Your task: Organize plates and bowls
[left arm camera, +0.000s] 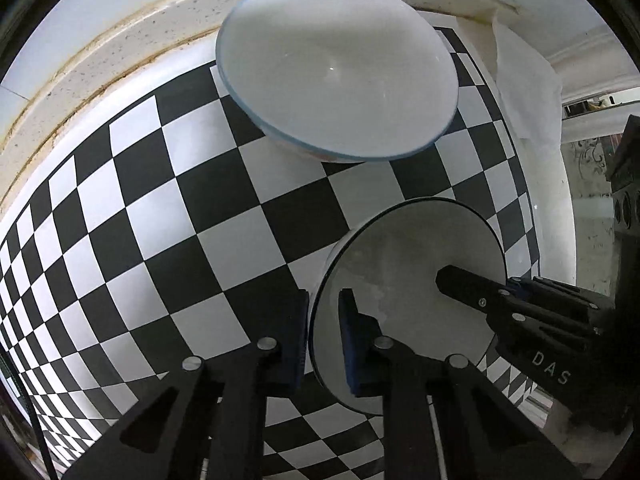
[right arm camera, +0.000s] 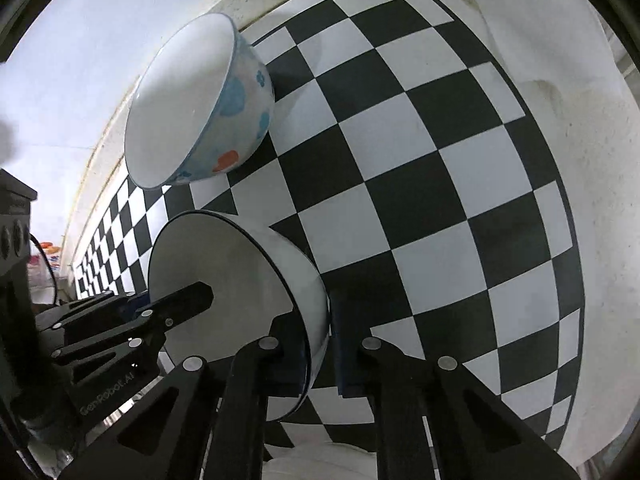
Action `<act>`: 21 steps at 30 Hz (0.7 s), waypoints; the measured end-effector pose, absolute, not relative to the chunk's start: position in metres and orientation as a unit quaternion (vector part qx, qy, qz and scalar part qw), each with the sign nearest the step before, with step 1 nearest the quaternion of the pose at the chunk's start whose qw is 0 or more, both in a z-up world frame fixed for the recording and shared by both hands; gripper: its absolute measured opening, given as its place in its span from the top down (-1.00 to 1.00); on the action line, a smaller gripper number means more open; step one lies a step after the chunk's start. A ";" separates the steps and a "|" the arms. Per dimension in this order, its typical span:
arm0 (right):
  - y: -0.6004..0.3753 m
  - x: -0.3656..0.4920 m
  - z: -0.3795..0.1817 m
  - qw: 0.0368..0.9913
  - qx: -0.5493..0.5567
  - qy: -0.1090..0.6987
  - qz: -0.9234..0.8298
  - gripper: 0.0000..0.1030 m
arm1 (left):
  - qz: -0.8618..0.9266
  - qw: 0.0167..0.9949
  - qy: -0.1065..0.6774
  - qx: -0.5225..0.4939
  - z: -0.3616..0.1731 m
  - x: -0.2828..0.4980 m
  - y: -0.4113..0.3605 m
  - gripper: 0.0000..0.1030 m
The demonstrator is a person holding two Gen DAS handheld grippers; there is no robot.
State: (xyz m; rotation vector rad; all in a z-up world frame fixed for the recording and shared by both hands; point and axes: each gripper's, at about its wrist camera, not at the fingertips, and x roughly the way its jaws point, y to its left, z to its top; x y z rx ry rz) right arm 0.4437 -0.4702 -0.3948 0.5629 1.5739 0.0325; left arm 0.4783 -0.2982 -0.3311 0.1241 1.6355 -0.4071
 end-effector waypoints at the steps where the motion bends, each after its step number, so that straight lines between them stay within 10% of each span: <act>1: -0.469 0.444 -0.395 0.671 0.245 0.700 0.015 0.79 | -0.180 0.664 0.724 0.054 -0.331 0.478 -0.298 0.75; 21: -0.475 0.431 -0.347 0.690 0.247 0.680 0.018 0.84 | -0.207 0.692 0.690 0.057 -0.259 0.456 -0.286 0.75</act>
